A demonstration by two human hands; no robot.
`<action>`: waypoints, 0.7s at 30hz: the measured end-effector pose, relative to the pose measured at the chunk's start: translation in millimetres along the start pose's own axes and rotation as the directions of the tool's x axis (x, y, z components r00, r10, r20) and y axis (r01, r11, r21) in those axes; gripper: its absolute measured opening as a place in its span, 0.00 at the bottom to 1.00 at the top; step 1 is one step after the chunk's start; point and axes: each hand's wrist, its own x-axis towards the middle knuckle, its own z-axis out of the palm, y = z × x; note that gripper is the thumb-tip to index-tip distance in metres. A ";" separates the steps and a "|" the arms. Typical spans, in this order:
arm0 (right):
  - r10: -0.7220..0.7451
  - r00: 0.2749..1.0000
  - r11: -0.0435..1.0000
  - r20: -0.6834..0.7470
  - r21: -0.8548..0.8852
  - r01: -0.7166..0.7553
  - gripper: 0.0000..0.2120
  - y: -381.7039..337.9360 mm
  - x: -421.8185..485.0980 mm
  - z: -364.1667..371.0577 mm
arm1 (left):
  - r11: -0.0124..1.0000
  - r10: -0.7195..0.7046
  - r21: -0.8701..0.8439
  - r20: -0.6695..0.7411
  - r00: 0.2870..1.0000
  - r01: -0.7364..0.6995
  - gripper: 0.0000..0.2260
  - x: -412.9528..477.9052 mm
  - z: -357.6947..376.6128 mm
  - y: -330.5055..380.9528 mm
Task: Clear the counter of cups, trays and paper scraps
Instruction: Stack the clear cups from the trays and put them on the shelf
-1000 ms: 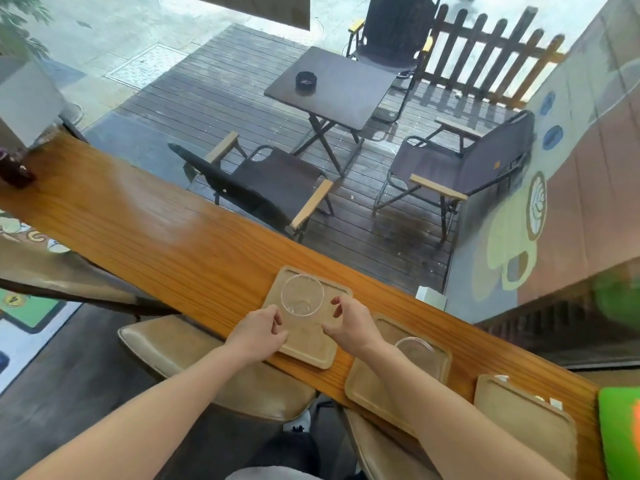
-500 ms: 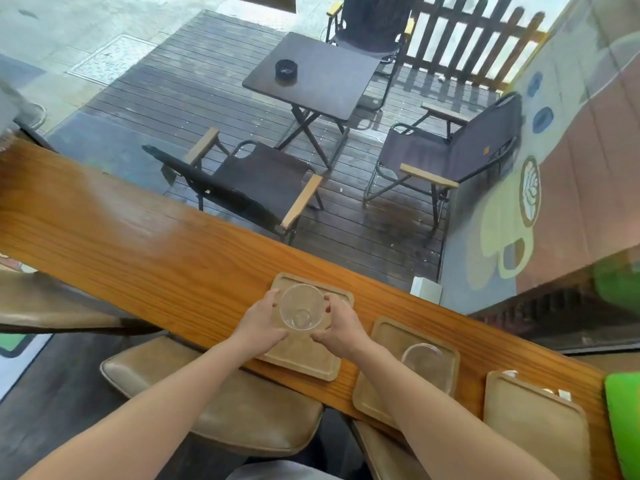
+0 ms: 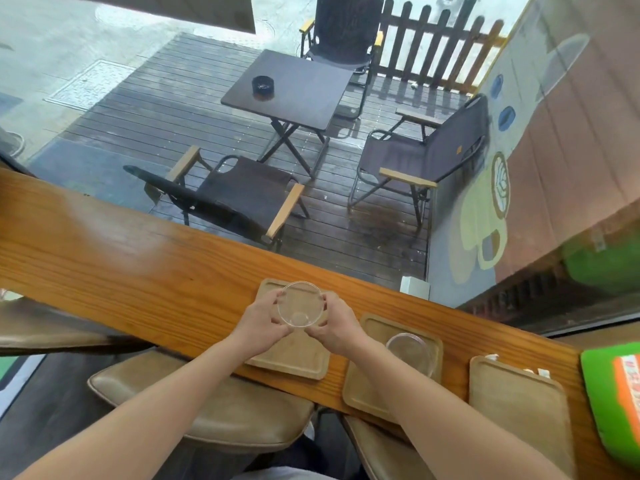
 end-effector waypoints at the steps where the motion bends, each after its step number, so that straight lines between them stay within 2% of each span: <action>1: -0.009 1.000 1.000 -0.016 -0.009 0.009 0.26 -1.1 -3.7 -7.0 | 1.000 0.023 -0.008 -0.005 1.000 -0.023 0.30 -0.8 0.9 6.9; 8: -0.084 0.988 0.996 -0.132 0.009 0.086 0.24 -2.5 -34.8 -65.8 | 0.983 0.182 0.009 -0.037 0.983 -0.181 0.30 -6.8 9.9 70.3; 13: -0.102 0.976 0.987 -0.195 0.101 0.123 0.24 1.9 -60.0 -110.7 | 0.964 0.266 0.049 -0.089 0.960 -0.262 0.29 -11.9 25.3 118.8; 21: -0.152 0.942 0.974 -0.300 0.114 0.194 0.26 23.3 -97.9 -162.7 | 0.922 0.385 0.011 -0.108 0.917 -0.386 0.28 -21.0 52.9 172.6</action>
